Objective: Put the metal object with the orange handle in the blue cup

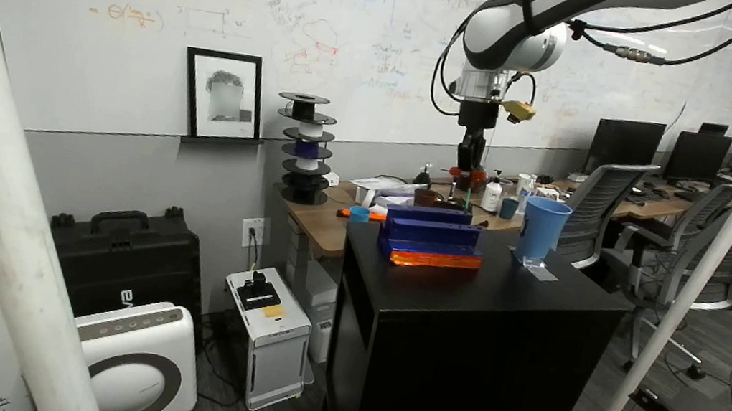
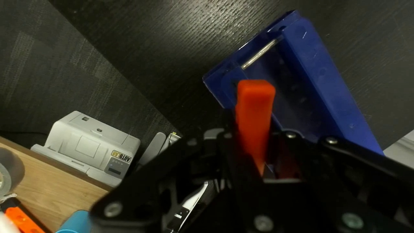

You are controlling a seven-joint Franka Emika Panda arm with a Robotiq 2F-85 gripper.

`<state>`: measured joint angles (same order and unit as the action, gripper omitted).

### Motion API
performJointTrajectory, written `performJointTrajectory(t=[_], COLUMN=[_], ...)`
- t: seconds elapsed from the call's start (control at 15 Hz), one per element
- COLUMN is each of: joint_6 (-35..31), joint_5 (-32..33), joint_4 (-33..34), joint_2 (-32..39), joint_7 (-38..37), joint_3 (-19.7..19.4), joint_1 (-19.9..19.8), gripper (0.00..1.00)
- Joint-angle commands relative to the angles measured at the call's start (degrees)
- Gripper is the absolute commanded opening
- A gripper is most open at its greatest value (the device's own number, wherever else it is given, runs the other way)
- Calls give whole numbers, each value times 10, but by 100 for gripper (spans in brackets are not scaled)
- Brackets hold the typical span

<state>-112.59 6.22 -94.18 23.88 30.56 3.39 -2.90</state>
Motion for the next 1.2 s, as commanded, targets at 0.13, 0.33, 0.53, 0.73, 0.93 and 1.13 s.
performJointTrajectory(t=[0.13, 0.33, 0.53, 0.73, 0.93, 1.13], joint_6=[16, 15, 35, 53, 44, 34], joint_5=[6, 3, -12, -33, -29, -18], joint_4=[1, -10, -24, -40, -65, -94], joint_2=[-32, -62, -105, -150, -195, -222], joint_7=[-4, -13, -9, -26, -94, -163], joint_3=[-4, -4, -1, -4, -17, -35], joint_1=[0, 2, 0, -1, 3, -1], gripper=[11, 11, 10, 10, 9, 9])
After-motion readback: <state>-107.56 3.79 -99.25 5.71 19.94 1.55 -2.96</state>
